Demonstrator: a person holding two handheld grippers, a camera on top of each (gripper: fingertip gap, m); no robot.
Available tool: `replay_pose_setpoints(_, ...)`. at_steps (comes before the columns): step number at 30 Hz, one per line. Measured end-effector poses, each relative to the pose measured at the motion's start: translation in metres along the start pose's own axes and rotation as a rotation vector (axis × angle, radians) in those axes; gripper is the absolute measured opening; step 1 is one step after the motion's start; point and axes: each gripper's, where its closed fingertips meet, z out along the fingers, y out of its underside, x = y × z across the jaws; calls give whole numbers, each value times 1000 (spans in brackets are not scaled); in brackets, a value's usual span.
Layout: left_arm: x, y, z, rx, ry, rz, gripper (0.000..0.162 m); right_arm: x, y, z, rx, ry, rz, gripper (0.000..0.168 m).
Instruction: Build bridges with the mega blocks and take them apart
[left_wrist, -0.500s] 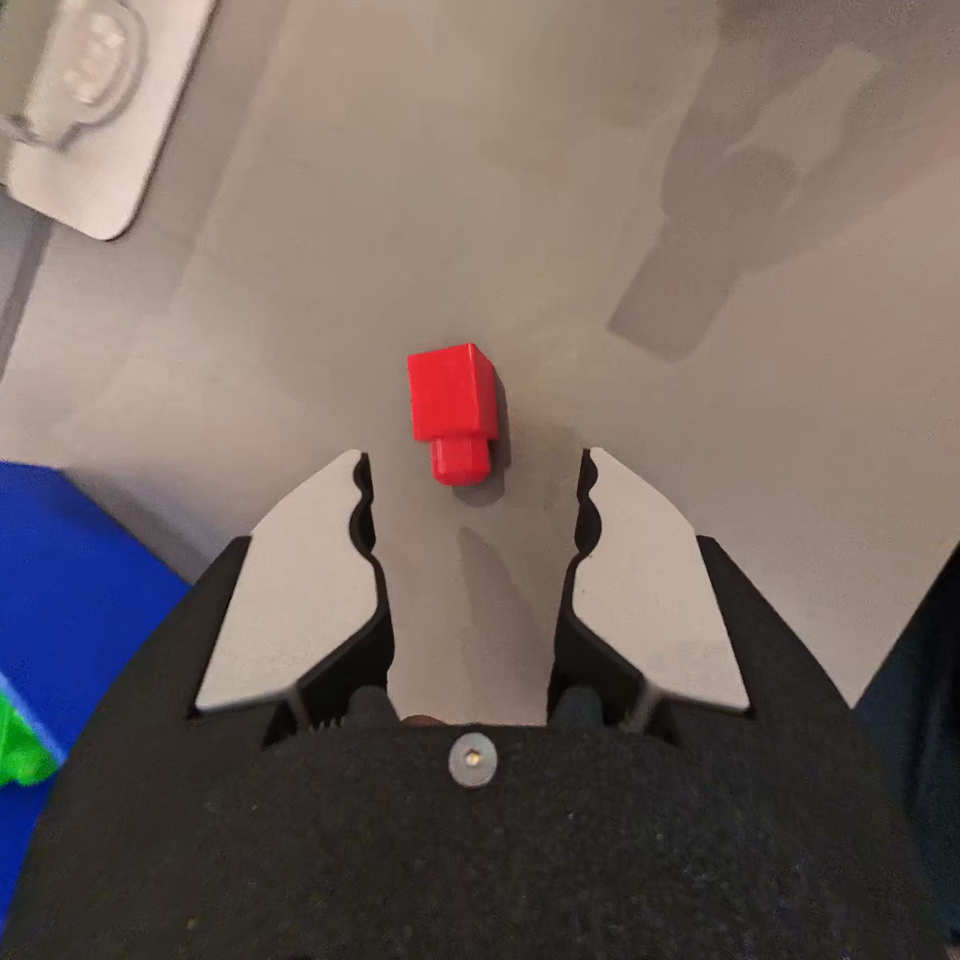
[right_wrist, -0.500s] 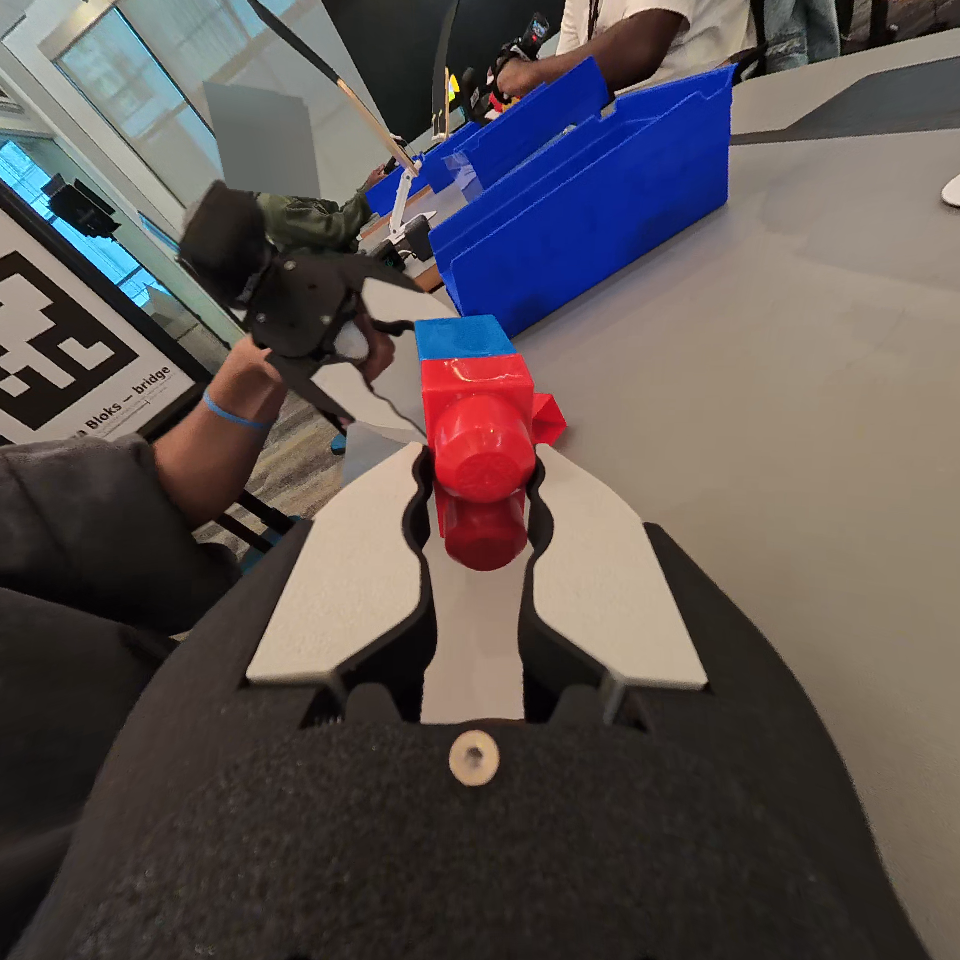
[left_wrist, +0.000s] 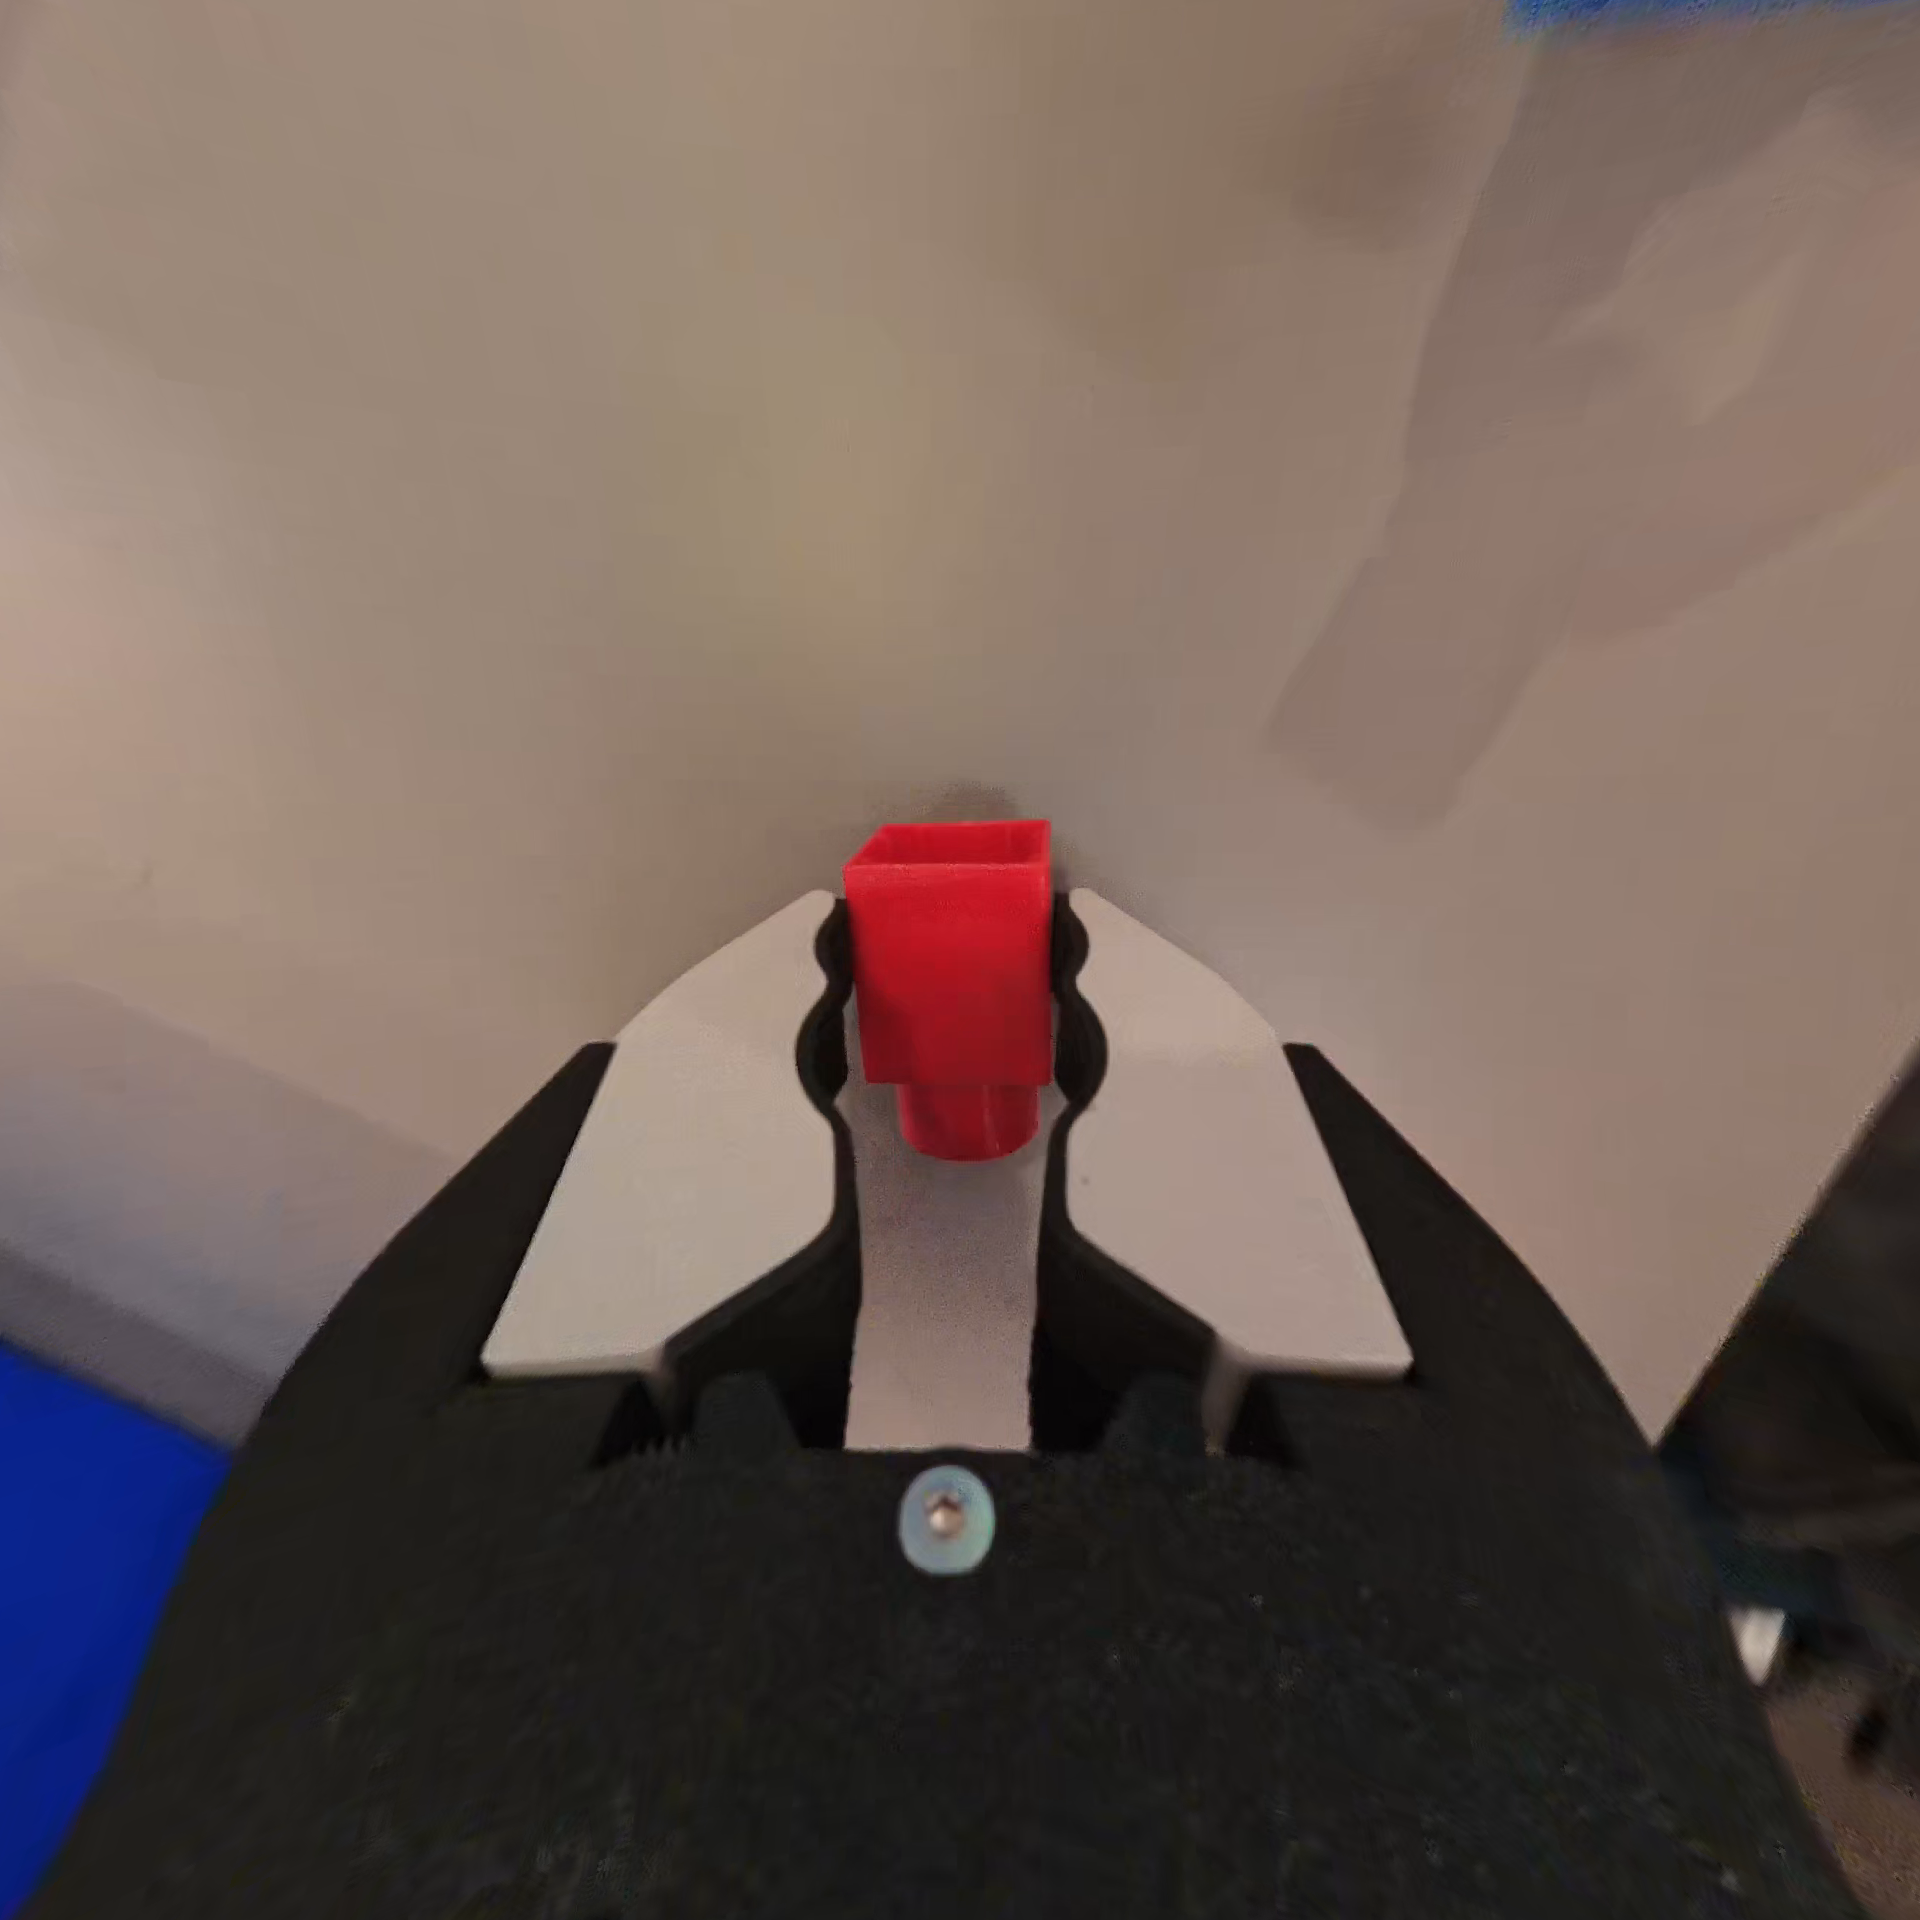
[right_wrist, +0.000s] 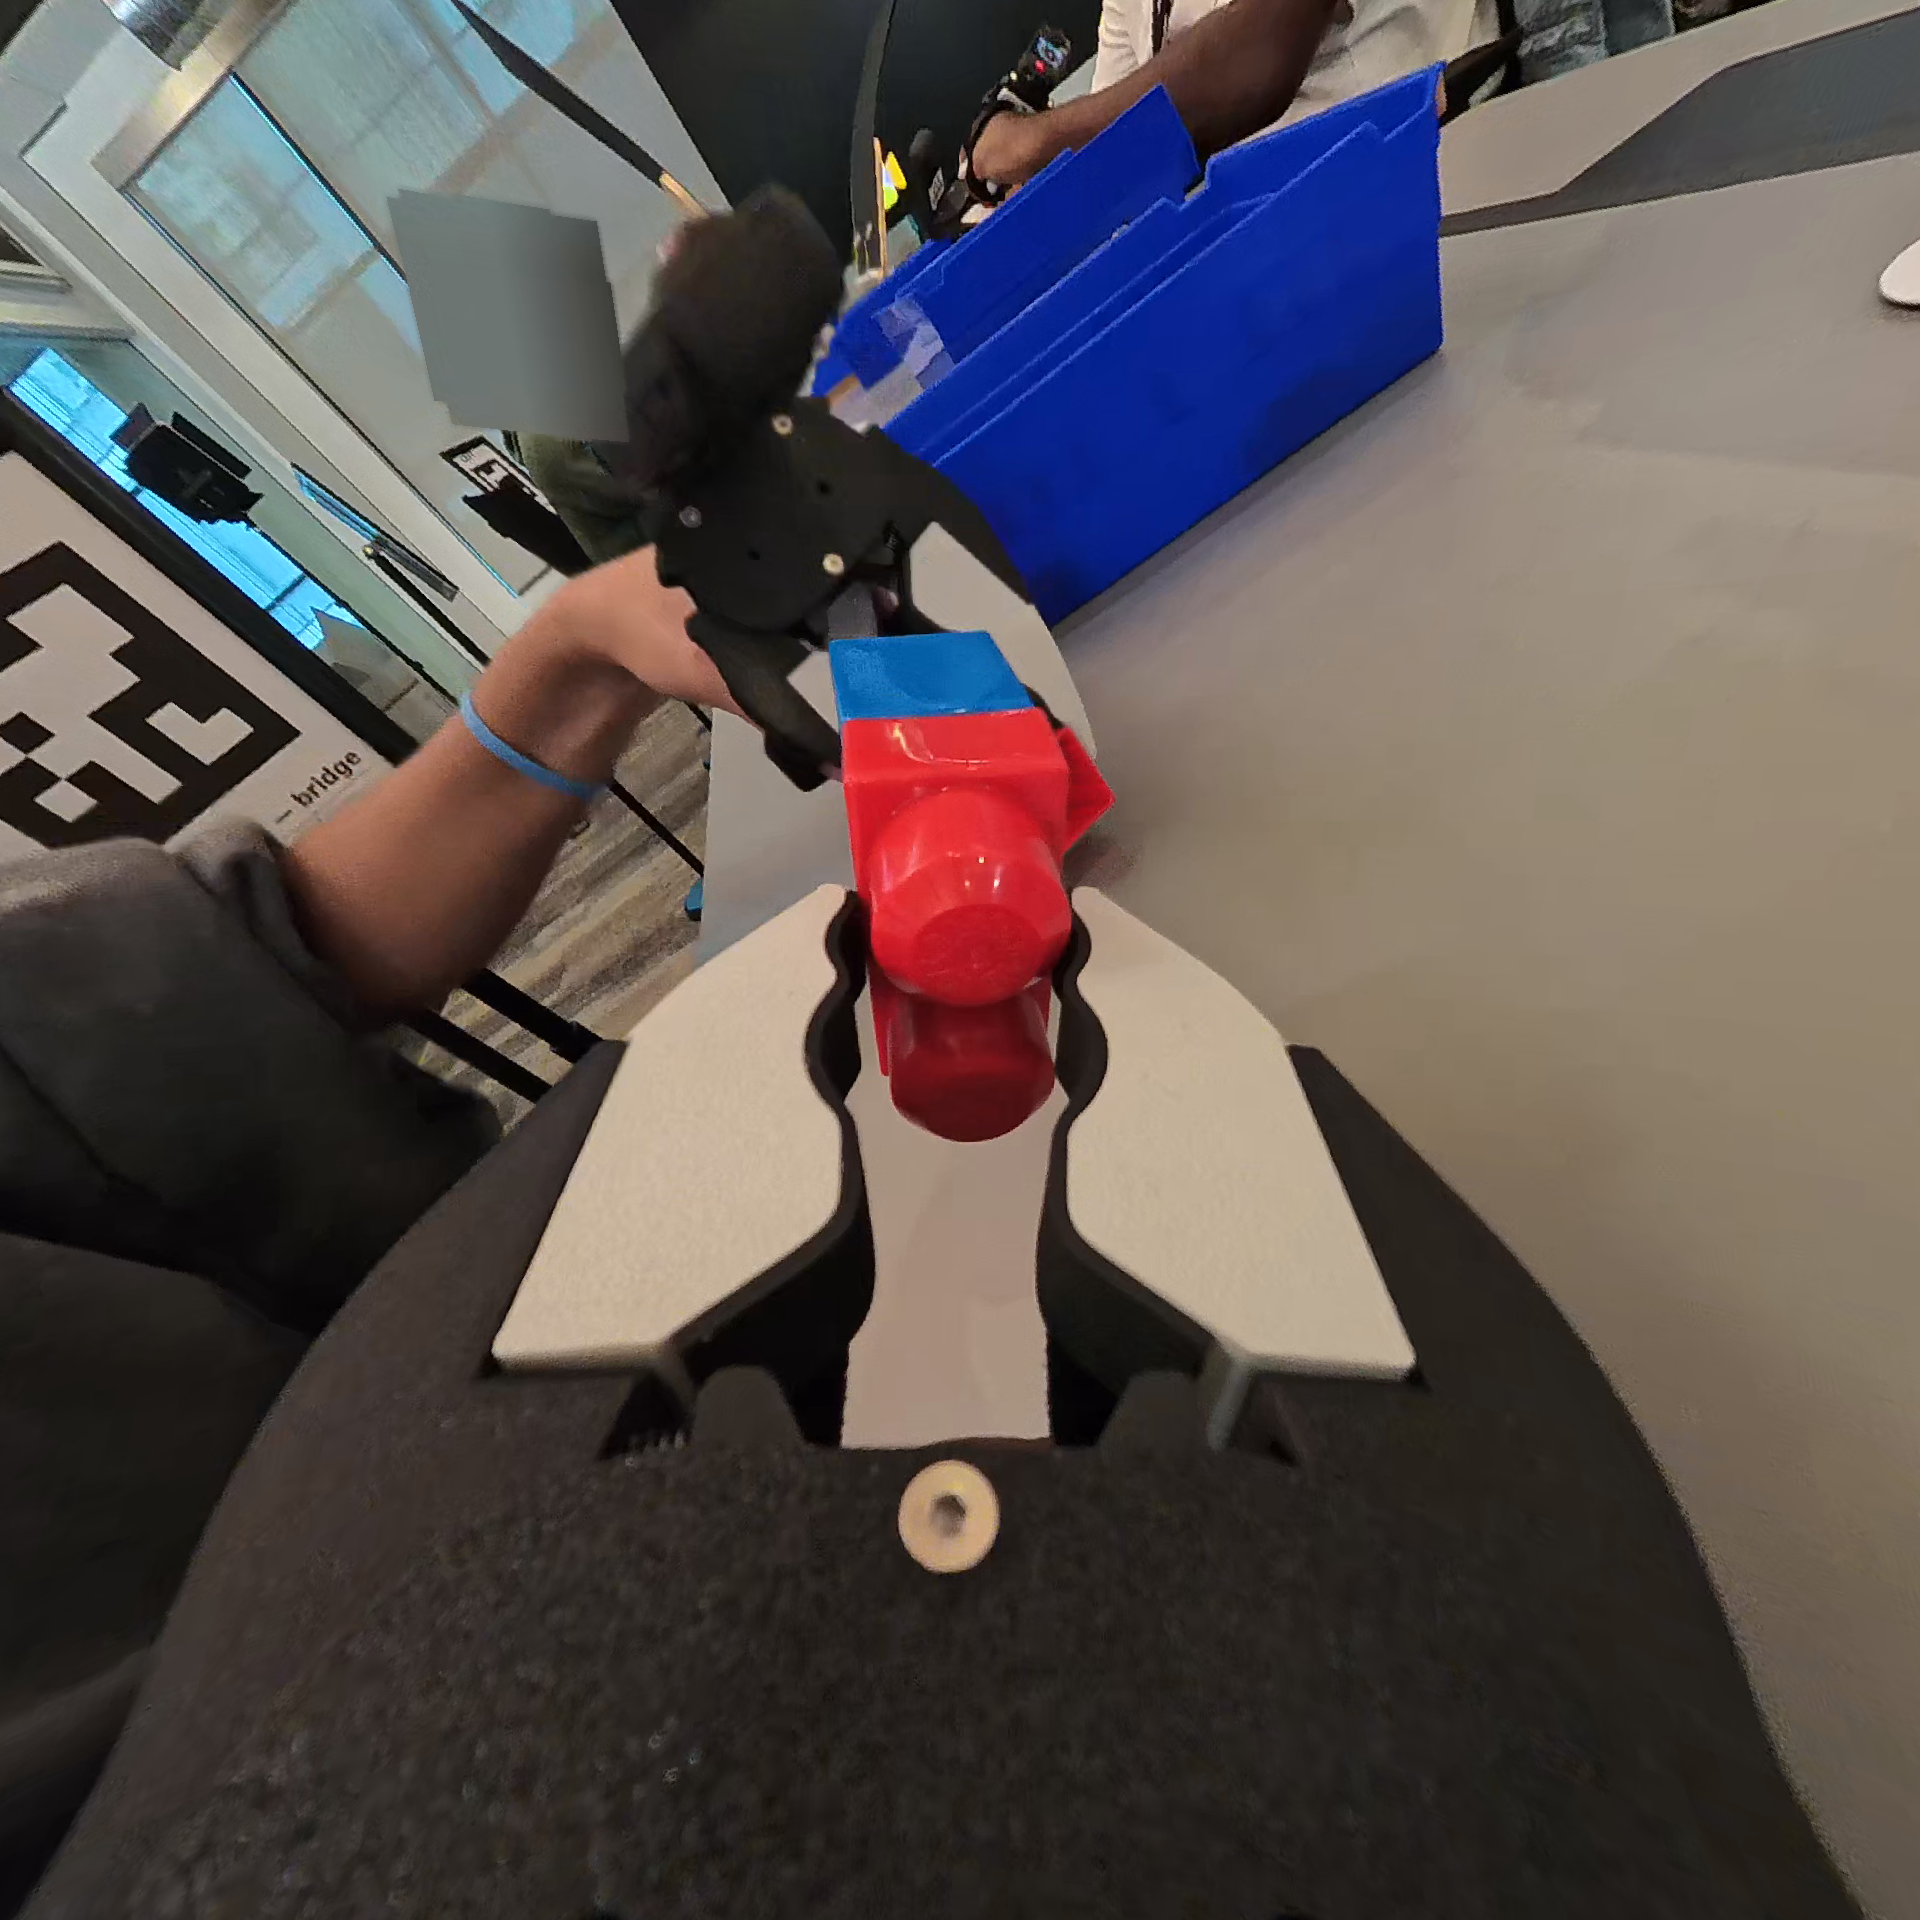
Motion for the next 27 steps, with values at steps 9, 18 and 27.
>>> replay_pose_setpoints(9, 4, -100, -136, 1323, 365, -511, 36, -20, -40, 6, 316, -95, 107, 34)
replay_pose_setpoints(18, 19, -104, -142, 1499, 478, -590, 36, -30, -49, 5, 328, -60, 64, 34)
replay_pose_setpoints(27, -9, -49, -27, 518, -44, -346, 36, -1, -44, -7, 223, 148, -18, 34)
